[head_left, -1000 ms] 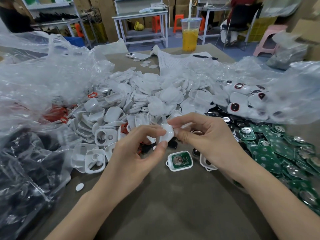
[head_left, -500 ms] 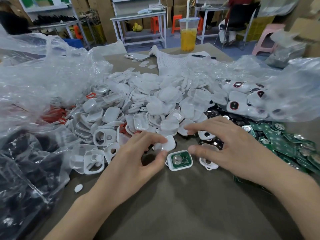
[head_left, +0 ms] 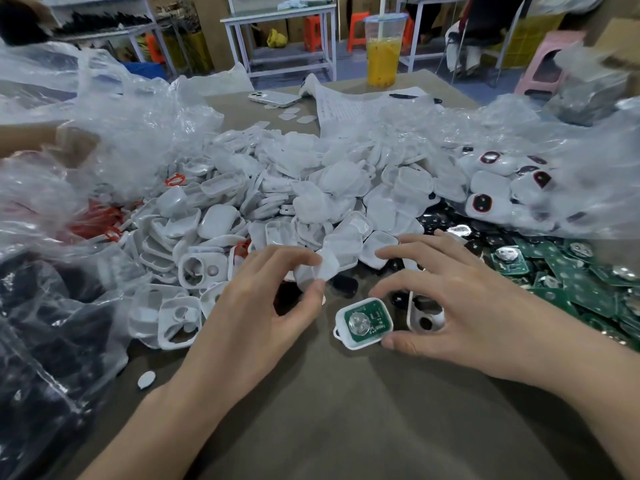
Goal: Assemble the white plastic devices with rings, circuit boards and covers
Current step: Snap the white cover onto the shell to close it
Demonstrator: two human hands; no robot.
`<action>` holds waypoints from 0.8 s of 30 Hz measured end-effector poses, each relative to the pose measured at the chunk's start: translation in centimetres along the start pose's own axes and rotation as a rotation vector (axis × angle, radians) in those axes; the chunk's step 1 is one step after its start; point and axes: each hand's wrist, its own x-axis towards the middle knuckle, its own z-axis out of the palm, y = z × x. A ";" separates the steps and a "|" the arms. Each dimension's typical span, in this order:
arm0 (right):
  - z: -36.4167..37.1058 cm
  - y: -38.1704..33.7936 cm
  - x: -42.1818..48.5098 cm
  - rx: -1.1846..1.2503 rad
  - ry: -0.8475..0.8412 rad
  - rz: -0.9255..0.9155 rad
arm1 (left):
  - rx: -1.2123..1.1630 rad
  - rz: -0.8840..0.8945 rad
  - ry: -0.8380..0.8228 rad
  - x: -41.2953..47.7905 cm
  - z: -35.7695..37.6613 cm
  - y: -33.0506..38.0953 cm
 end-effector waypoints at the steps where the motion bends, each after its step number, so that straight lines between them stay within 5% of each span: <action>1: 0.0 0.0 0.0 0.005 0.002 -0.007 | -0.003 -0.001 0.006 0.0 0.0 0.0; 24: 0.1 -0.2 -0.1 0.022 0.014 -0.016 | 0.199 0.103 -0.024 -0.4 -0.2 0.7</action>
